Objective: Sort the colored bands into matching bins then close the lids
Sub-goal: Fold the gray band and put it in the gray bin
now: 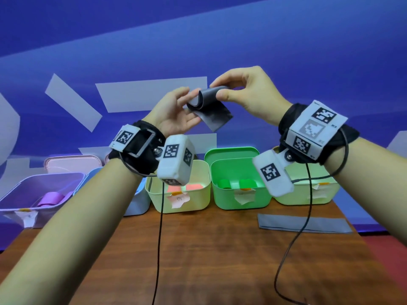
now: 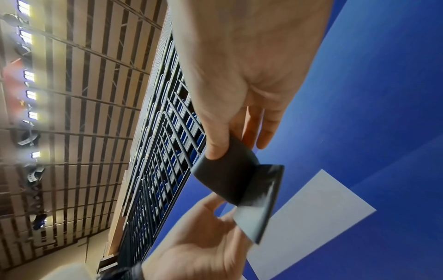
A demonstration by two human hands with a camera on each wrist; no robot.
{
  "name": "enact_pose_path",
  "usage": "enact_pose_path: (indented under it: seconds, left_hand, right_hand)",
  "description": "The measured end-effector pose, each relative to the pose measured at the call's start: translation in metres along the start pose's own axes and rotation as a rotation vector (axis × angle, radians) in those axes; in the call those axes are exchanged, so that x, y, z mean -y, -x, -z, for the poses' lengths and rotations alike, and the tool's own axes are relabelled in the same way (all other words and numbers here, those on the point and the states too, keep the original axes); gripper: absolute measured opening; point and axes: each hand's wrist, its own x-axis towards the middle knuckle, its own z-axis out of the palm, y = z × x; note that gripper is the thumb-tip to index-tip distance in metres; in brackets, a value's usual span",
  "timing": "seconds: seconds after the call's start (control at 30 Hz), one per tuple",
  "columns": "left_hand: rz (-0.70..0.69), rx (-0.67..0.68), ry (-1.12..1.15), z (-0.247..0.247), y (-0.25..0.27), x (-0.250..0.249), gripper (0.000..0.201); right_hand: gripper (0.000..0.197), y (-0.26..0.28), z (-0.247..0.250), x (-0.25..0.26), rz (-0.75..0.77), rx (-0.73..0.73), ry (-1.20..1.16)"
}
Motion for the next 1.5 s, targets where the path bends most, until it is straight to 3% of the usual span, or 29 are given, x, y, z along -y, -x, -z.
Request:
enact_pose_path:
  seconds: [0.07, 0.23, 0.37, 0.47, 0.6, 0.73, 0.83, 0.93, 1.0, 1.17, 1.3, 1.5]
  left_hand:
    - [-0.05, -0.037, -0.013, -0.001, 0.0, -0.001, 0.016]
    - [-0.191, -0.077, -0.023, -0.002, 0.002, -0.002, 0.028]
    - [-0.357, -0.147, -0.214, 0.003, 0.001, 0.001, 0.032]
    - [-0.528, -0.168, -0.327, 0.004, 0.003, 0.005, 0.033]
    - [-0.636, -0.109, -0.288, 0.001, 0.007, 0.013, 0.038]
    - [-0.562, -0.06, -0.071, -0.002, 0.006, 0.022, 0.041]
    - [-0.408, 0.027, 0.203, -0.003, 0.0, 0.03, 0.04]
    - [-0.3, -0.009, 0.365, -0.012, 0.002, 0.039, 0.029]
    - [-0.301, -0.022, 0.433, -0.014, -0.001, 0.045, 0.029]
    - [-0.383, -0.141, 0.43, -0.016, -0.004, 0.058, 0.033]
    - [-0.401, -0.161, 0.386, -0.018, -0.006, 0.067, 0.035]
    - [-0.283, -0.342, 0.371, -0.002, -0.022, 0.067, 0.019]
  right_hand:
    - [0.016, 0.003, -0.002, -0.002, 0.016, 0.011, 0.012]
    - [0.02, 0.009, -0.011, -0.004, 0.059, 0.027, 0.106]
    - [0.021, 0.015, -0.018, -0.007, 0.047, 0.05, 0.086]
    - [0.032, 0.013, -0.024, -0.006, -0.089, -0.032, 0.011]
    - [0.063, 0.006, -0.033, -0.008, -0.405, 0.085, -0.143]
    - [0.051, 0.005, -0.042, -0.011, -0.333, 0.0, -0.273]
    - [0.039, 0.003, -0.043, -0.01, -0.169, -0.066, -0.056]
    - [0.042, 0.002, -0.044, -0.01, -0.019, -0.006, 0.213]
    - [0.046, 0.004, -0.046, -0.012, 0.037, 0.059, 0.324]
    - [0.047, 0.01, -0.043, -0.018, -0.052, 0.155, 0.365]
    - [0.04, 0.008, -0.041, -0.018, -0.071, 0.195, 0.299]
    - [0.036, 0.013, -0.043, -0.031, -0.3, 0.167, 0.04]
